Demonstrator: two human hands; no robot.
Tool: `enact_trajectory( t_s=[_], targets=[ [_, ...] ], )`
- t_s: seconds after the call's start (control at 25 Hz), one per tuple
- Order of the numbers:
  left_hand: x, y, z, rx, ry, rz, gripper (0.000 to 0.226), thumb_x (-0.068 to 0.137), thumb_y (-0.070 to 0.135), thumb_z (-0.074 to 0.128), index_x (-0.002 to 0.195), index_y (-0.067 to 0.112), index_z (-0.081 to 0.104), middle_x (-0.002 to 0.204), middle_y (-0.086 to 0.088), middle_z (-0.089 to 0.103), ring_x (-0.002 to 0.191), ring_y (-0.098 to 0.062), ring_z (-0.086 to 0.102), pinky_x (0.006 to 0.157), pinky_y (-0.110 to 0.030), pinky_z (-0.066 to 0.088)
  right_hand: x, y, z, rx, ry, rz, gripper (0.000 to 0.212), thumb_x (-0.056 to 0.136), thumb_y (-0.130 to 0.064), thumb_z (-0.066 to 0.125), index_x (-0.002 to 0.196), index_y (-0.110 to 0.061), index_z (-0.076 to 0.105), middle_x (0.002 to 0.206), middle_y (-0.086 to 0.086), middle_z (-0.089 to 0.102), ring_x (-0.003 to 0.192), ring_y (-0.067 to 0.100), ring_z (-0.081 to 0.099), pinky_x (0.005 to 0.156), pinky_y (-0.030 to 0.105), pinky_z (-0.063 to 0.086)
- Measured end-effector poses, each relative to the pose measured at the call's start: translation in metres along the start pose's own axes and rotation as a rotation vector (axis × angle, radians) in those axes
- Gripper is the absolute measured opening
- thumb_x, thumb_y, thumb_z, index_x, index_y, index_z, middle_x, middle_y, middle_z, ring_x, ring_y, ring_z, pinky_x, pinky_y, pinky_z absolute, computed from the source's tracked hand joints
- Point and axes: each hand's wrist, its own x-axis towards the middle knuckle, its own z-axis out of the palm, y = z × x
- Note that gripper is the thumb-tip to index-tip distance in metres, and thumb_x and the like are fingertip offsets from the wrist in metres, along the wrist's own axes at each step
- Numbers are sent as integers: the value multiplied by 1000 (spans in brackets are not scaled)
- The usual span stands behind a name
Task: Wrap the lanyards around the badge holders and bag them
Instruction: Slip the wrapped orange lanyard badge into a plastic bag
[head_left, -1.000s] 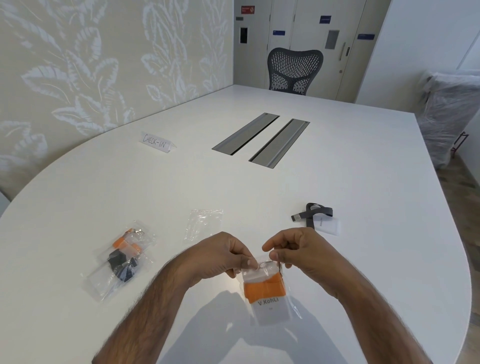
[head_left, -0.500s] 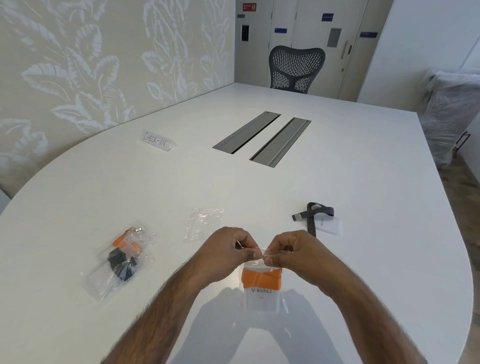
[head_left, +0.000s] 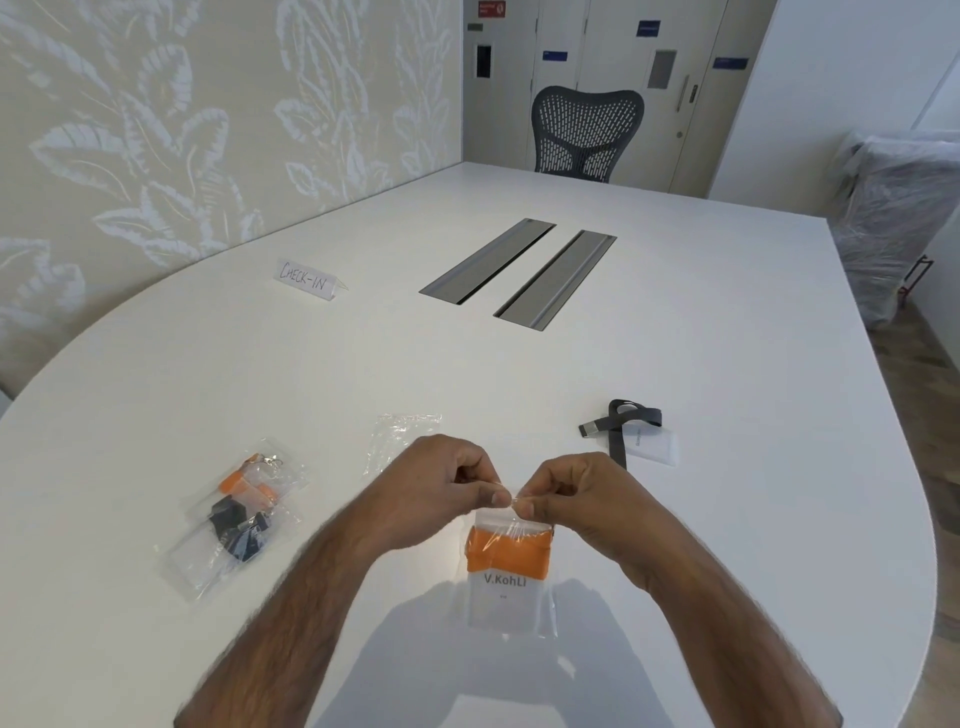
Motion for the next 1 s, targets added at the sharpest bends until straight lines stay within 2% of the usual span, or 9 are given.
enact_trajectory(
  t_s=[0.2,0.36,0.52,0.6,0.68,0.8,0.88,1.0],
  targets=[
    [-4,-9,-12,23,-81,-29,20,86,32,80,78,15,71,62,5,65,59,-5,61,62,-24,51,0,3,-1,1,-43,21,8,86,-16,79,79,-13,77,79,-1,76,75,8,64,75,28,53],
    [-5,-18,-17,-16,-90,-38,21,88,35,79,75,22,69,70,4,69,68,-5,69,71,-30,53,2,5,-2,-20,-43,25,7,87,-18,78,82,-13,78,80,-1,76,72,7,61,68,24,49],
    [-12,-31,-18,-74,-90,-45,21,91,38,75,77,24,68,80,-3,72,70,-3,61,73,-31,51,4,8,-3,-4,-55,20,8,87,-17,78,80,-15,78,84,4,78,73,9,62,69,28,49],
    [-15,-38,-17,-76,-84,-45,21,93,40,72,79,25,66,76,1,67,70,-7,55,70,-32,48,7,12,0,23,-68,17,9,88,-15,77,79,-15,77,82,5,76,71,10,61,68,29,48],
    [-19,-44,-17,-59,-30,-59,22,96,39,68,80,25,63,73,4,60,69,-9,52,68,-32,44,13,15,11,63,-76,8,8,88,-13,76,81,-11,76,79,6,75,71,13,61,65,28,48],
    [-29,-56,-25,-113,82,-105,18,100,29,62,86,18,62,77,-2,66,72,-8,64,74,-39,53,26,16,45,115,-101,7,11,92,-12,72,85,-4,75,77,8,73,69,15,62,61,28,50],
    [-35,-67,-36,-130,144,-139,17,101,25,59,87,15,60,73,3,65,67,-9,60,70,-37,51,35,12,75,144,-143,4,14,94,-10,68,87,2,73,73,9,71,66,15,63,59,28,52],
    [-43,-90,-57,59,248,-210,16,101,32,57,89,21,59,76,7,64,66,-11,56,62,-31,45,50,2,124,160,-176,21,16,94,-10,67,86,2,72,73,10,72,68,17,67,61,29,54]
  ],
)
